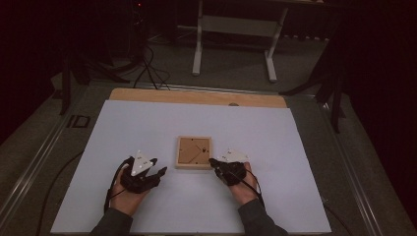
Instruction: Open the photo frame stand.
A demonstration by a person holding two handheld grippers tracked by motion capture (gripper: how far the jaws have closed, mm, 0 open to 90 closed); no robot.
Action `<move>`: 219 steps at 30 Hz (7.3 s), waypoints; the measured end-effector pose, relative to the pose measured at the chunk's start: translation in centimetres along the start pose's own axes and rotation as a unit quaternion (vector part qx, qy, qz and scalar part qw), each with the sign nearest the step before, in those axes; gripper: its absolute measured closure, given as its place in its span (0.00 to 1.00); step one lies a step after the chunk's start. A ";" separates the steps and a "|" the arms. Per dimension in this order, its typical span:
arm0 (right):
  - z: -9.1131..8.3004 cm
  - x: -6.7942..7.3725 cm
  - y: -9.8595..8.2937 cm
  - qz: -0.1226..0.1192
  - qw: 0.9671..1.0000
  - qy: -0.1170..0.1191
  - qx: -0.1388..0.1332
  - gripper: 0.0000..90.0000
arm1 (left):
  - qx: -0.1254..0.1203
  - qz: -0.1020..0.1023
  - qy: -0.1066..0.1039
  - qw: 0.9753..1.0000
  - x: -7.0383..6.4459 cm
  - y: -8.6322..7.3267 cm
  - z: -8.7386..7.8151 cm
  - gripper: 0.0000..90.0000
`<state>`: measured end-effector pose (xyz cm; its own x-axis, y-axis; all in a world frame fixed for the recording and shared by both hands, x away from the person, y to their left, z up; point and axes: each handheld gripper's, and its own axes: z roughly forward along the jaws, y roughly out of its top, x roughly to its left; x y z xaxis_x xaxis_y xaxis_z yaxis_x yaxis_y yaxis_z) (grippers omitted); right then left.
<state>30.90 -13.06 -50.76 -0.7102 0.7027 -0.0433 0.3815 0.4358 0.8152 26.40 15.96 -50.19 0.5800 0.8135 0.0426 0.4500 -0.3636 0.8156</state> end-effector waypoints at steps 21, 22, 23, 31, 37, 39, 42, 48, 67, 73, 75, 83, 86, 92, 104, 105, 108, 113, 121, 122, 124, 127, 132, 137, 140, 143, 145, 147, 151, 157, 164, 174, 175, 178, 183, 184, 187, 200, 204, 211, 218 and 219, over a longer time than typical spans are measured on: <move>1.3 -0.1 -0.4 0.012 1.000 0.008 0.016 1.00 | 0.032 0.023 -0.030 0.999 -1.1 3.2 5.0 0.59; 1.3 0.0 -0.4 0.014 1.000 0.008 0.016 1.00 | 0.033 0.022 -0.029 0.999 -1.1 3.2 5.2 0.58; 1.3 0.0 -0.4 0.014 1.000 0.008 0.016 1.00 | 0.034 0.022 -0.026 0.999 -1.1 3.3 5.3 0.58; 1.4 -0.1 -0.5 0.014 1.000 0.011 0.012 1.00 | 0.036 0.023 -0.035 0.998 -1.5 4.4 6.4 0.56; 1.4 -0.2 -0.5 0.012 1.000 0.013 0.011 1.00 | 0.049 0.029 -0.035 0.998 -1.7 4.8 7.3 0.55; 1.5 -0.2 -0.5 0.011 1.000 0.012 0.010 1.00 | 0.054 0.029 -0.035 0.997 -1.8 4.8 7.5 0.55; 1.5 -0.2 -0.5 0.012 1.000 0.012 0.009 1.00 | 0.056 0.028 -0.037 0.997 -1.8 4.8 7.6 0.54; 1.5 -0.1 -0.5 0.010 1.000 0.010 0.008 1.00 | 0.063 0.029 -0.034 0.997 -1.7 5.0 8.2 0.54; 1.7 -0.1 -0.4 0.010 1.000 0.009 0.007 1.00 | 0.054 0.045 -0.013 0.997 -2.4 6.9 7.6 0.57; 1.7 -0.1 -0.4 0.009 1.000 0.007 0.007 1.00 | 0.056 0.044 -0.014 0.997 -2.4 7.1 7.6 0.57; 1.7 -0.1 -0.4 0.008 1.000 0.007 0.007 1.00 | 0.055 0.039 -0.019 0.998 -2.2 7.1 7.5 0.56; 1.7 -0.1 -0.4 0.008 1.000 0.007 0.006 1.00 | 0.036 0.001 -0.040 0.999 -1.4 7.2 5.8 0.51; 1.7 -0.1 -0.5 0.011 1.000 0.007 0.005 1.00 | 0.032 -0.013 -0.045 0.998 -1.0 6.8 5.1 0.52; 1.6 -0.1 -0.5 0.009 1.000 0.007 0.006 1.00 | 0.026 -0.016 -0.046 0.998 -0.6 5.7 3.9 0.75; 1.6 0.1 -0.5 0.009 1.000 0.002 0.007 0.99 | 0.053 0.004 -0.043 0.998 -1.2 4.6 4.0 0.99; 1.6 0.1 -0.5 0.009 1.000 0.002 0.007 0.99 | 0.055 0.006 -0.042 0.998 -1.3 4.5 4.0 0.99; 1.6 0.1 -0.5 0.008 1.000 0.003 0.007 0.99 | 0.065 0.008 -0.047 0.997 -1.5 4.3 4.4 1.00; 1.6 0.1 -0.5 0.007 1.000 0.002 0.007 0.99 | 0.067 0.011 -0.053 0.996 -2.0 4.2 4.7 1.00; 1.5 0.2 -0.5 0.006 1.000 0.001 0.008 0.99 | 0.073 -0.012 -0.043 0.996 -1.3 3.9 5.3 1.00; 1.5 0.2 -0.5 0.006 1.000 0.001 0.008 0.99 | 0.072 -0.018 -0.043 0.996 -1.1 4.0 5.4 1.00; 1.5 0.1 -0.5 0.007 1.000 0.002 0.007 0.99 | 0.063 -0.030 -0.049 0.996 -0.8 4.2 5.5 0.99; 1.5 0.2 -0.5 0.007 1.000 0.002 0.007 0.99 | 0.053 -0.027 -0.050 0.997 -0.7 5.0 5.4 0.99; 1.5 0.2 -0.5 0.006 1.000 0.001 0.007 0.99 | 0.051 -0.016 -0.045 0.998 -0.7 6.4 5.4 0.96; 1.5 0.2 -0.5 0.006 1.000 0.002 0.007 0.99 | 0.062 -0.024 -0.051 0.996 -0.4 6.4 5.8 0.91; 1.5 0.2 -0.5 0.005 1.000 0.002 0.007 0.99 | 0.067 -0.032 -0.059 0.995 -0.3 6.4 5.9 0.84; 1.5 0.2 -0.5 0.005 1.000 0.002 0.007 0.99 | 0.076 -0.029 -0.061 0.995 -0.3 6.4 6.2 0.74; 1.5 0.2 -0.5 0.004 1.000 0.001 0.006 0.99 | 0.079 -0.035 -0.065 0.994 -0.3 6.5 6.3 0.69; 1.5 0.2 -0.5 0.004 1.000 0.001 0.006 0.99 | 0.081 -0.039 -0.071 0.993 -0.2 6.5 6.5 0.66; 1.5 0.2 -0.5 0.005 1.000 0.001 0.007 0.99 | 0.091 -0.054 -0.090 0.990 -0.2 6.6 7.1 0.61; 1.6 0.2 -0.5 0.004 1.000 0.001 0.006 0.99 | 0.084 -0.084 -0.102 0.988 -0.2 7.0 7.7 0.58; 1.5 0.2 -0.5 0.005 1.000 0.002 0.007 0.99 | 0.093 -0.104 -0.112 0.984 0.1 7.5 8.3 0.57; 1.6 0.2 -0.5 0.001 1.000 0.002 0.006 0.99 | 0.106 -0.157 -0.130 0.973 0.7 7.9 8.8 0.56; 1.6 0.2 -0.5 0.001 1.000 0.003 0.006 0.99 | 0.107 -0.160 -0.130 0.973 0.7 7.9 8.9 0.56; 1.6 0.2 -0.5 0.000 1.000 0.002 0.006 0.99 | 0.106 -0.173 -0.133 0.970 0.9 7.9 9.0 0.55; 1.6 0.2 -0.5 0.000 1.000 0.002 0.006 0.99 | 0.099 -0.196 -0.138 0.966 1.3 7.9 9.2 0.57; 1.6 0.2 -0.5 0.000 1.000 0.002 0.006 0.99 | 0.096 -0.205 -0.141 0.964 1.5 7.9 9.2 0.57; 1.6 0.2 -0.5 0.000 1.000 0.002 0.005 0.99 | 0.096 -0.207 -0.138 0.964 1.6 8.0 9.2 0.62; 1.6 0.2 -0.5 0.002 1.000 0.002 0.006 0.99 | 0.118 -0.198 -0.133 0.964 1.4 8.3 9.5 0.61; 1.6 0.2 -0.5 0.001 1.000 0.002 0.006 0.99 | 0.123 -0.194 -0.130 0.965 1.4 8.4 9.5 0.61; 1.6 0.2 -0.5 0.002 1.000 0.004 0.006 0.98 | 0.131 -0.179 -0.127 0.967 1.3 8.4 9.5 0.62; 1.5 0.3 -0.5 -0.002 1.000 0.003 0.008 0.96 | 0.127 -0.165 -0.124 0.970 1.1 8.4 9.3 0.62; 1.5 0.4 -0.4 -0.006 1.000 0.004 0.010 0.96 | 0.125 -0.163 -0.122 0.971 1.0 8.5 9.2 0.62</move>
<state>31.37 -12.12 -52.02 -0.7196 0.6927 -0.0482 0.3847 0.4554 0.8029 37.04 9.48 -48.58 0.5092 0.7836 -0.3560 0.7694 -0.2291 0.5963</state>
